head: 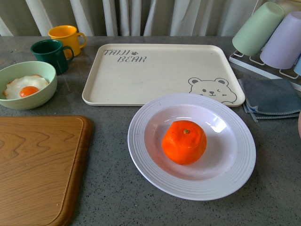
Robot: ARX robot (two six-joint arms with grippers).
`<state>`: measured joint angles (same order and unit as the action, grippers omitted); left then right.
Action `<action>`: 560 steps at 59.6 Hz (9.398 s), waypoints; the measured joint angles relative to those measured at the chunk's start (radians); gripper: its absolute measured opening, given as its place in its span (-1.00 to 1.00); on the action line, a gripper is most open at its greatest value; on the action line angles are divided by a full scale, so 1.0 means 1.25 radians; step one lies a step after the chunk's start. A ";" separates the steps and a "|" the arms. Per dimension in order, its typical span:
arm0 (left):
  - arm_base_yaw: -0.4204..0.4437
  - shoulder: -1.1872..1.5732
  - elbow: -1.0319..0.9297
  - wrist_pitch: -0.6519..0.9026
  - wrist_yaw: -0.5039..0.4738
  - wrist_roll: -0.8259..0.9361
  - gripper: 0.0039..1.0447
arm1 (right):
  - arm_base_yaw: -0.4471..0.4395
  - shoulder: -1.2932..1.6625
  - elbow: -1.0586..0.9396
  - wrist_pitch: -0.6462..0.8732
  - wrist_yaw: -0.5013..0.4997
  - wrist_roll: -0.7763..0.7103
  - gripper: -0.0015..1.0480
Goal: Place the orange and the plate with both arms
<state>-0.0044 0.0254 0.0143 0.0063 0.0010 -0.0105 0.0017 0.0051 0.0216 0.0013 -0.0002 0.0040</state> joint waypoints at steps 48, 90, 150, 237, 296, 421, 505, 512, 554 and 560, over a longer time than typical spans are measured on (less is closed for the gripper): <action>0.001 -0.008 0.000 -0.005 -0.001 0.000 -0.89 | 0.000 0.000 0.000 0.000 0.000 0.000 0.83; 0.001 -0.008 0.000 -0.005 -0.001 0.002 0.83 | -0.073 0.387 0.124 -0.215 -0.179 0.282 0.83; 0.001 -0.008 0.000 -0.005 -0.001 0.002 0.83 | 0.215 1.364 0.201 0.568 0.000 0.560 0.83; 0.001 -0.008 0.000 -0.005 -0.001 0.002 0.83 | 0.233 1.506 0.279 0.619 0.016 0.712 -0.71; 0.001 -0.008 0.000 -0.005 -0.001 0.002 0.83 | 0.202 1.250 0.204 0.647 -0.137 0.801 -0.94; 0.001 -0.008 0.000 -0.005 -0.001 0.002 0.83 | 0.218 1.844 0.946 0.566 -0.204 0.815 0.82; 0.001 -0.008 0.000 -0.005 -0.001 0.002 0.83 | 0.080 0.900 0.093 0.789 0.079 0.004 -0.97; 0.001 -0.008 0.000 -0.005 -0.001 0.002 0.83 | 0.066 0.862 0.048 0.782 0.065 0.003 -0.97; 0.001 -0.008 0.000 -0.005 -0.001 0.002 0.83 | 0.001 0.425 0.000 0.421 0.001 0.002 -0.97; 0.001 -0.008 0.000 -0.005 -0.001 0.002 0.83 | 0.001 0.356 0.000 0.356 0.001 0.002 -0.97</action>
<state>-0.0036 0.0158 0.0147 -0.0002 0.0002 -0.0082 0.0032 0.4496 0.0212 0.4461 0.0006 0.0059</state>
